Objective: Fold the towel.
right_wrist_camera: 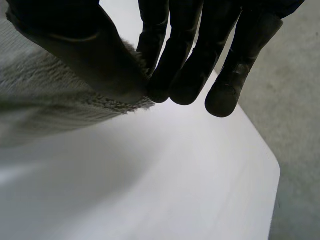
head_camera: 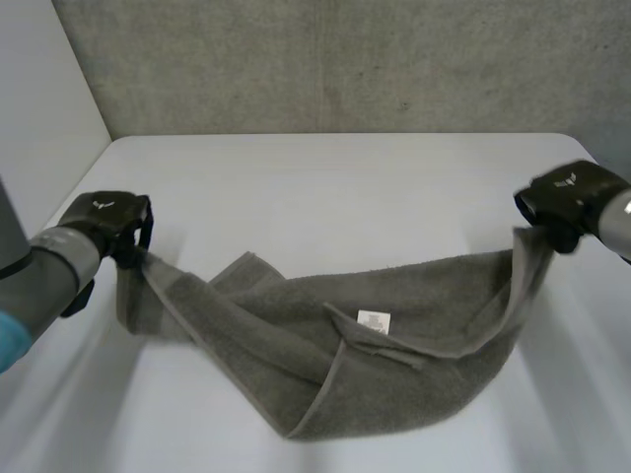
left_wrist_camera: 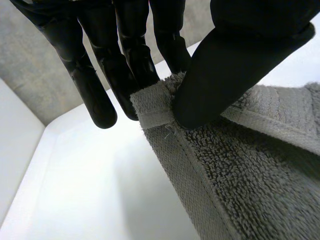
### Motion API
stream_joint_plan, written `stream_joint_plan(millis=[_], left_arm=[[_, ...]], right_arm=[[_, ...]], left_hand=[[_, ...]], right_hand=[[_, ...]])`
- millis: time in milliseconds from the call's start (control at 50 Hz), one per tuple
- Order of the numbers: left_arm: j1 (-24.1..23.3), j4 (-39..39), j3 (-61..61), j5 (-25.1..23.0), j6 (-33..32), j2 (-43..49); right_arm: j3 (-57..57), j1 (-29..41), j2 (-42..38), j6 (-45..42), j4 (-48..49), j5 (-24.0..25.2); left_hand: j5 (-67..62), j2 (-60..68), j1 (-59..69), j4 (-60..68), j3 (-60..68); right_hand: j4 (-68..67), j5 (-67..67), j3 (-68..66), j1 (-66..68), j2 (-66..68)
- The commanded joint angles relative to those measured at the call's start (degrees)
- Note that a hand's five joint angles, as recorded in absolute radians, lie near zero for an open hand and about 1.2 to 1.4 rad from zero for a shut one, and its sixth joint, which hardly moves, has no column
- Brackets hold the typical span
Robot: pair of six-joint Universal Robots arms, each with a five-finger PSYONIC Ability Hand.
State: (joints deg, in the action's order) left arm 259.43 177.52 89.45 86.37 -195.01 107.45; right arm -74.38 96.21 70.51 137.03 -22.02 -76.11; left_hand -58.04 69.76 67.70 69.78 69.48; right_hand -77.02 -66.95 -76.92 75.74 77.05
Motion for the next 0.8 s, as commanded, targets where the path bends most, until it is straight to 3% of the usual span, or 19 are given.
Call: stream_joint_plan(millis=[20,140,260,340,440,620,800], left_arm=[[-3.75,2.83,-13.77,0.38,1.04,3.65],[-4.72,7.39,-28.68,2.22,5.68,1.98],[-4.81,8.46,-36.0,8.63,11.75,1.01],[-4.81,7.93,-34.87,9.08,11.94,1.27],[-4.81,8.01,-24.17,8.29,11.59,1.8],[-4.81,8.81,-12.9,6.01,11.5,7.51],[-4.81,9.25,-4.02,5.74,9.39,9.18]], right_arm=[[19.4,3.81,-6.78,14.37,9.52,-0.87],[31.47,3.9,-5.21,29.5,18.66,-7.98],[32.45,3.9,-2.57,33.13,21.93,-10.2],[30.8,4.51,-2.57,31.38,18.35,-9.67],[24.74,5.13,-2.91,28.22,14.47,-8.01],[12.43,5.3,-8.18,21.37,15.08,-3.52],[8.2,4.51,-12.5,13.28,14.46,-4.22]], left_hand=[[-11.96,10.24,12.3,10.22,10.52],[-11.96,10.24,12.3,10.22,10.52],[-11.96,10.24,12.3,10.22,10.52],[-11.96,10.24,12.3,10.22,10.52],[-11.96,10.24,12.3,10.22,10.52],[-11.96,10.24,12.3,10.22,10.52],[-11.96,10.24,12.3,10.22,10.52]], right_hand=[[-2.98,-3.05,-3.08,4.26,2.95],[-2.98,-3.05,-3.08,4.26,2.95],[-2.98,-3.05,-3.08,4.26,2.95],[-2.98,-3.05,-3.08,4.26,2.95],[-2.98,-3.05,-3.08,4.26,2.95],[-2.98,-3.05,-3.08,4.26,2.95],[-2.98,-3.05,-3.08,4.26,2.95]])
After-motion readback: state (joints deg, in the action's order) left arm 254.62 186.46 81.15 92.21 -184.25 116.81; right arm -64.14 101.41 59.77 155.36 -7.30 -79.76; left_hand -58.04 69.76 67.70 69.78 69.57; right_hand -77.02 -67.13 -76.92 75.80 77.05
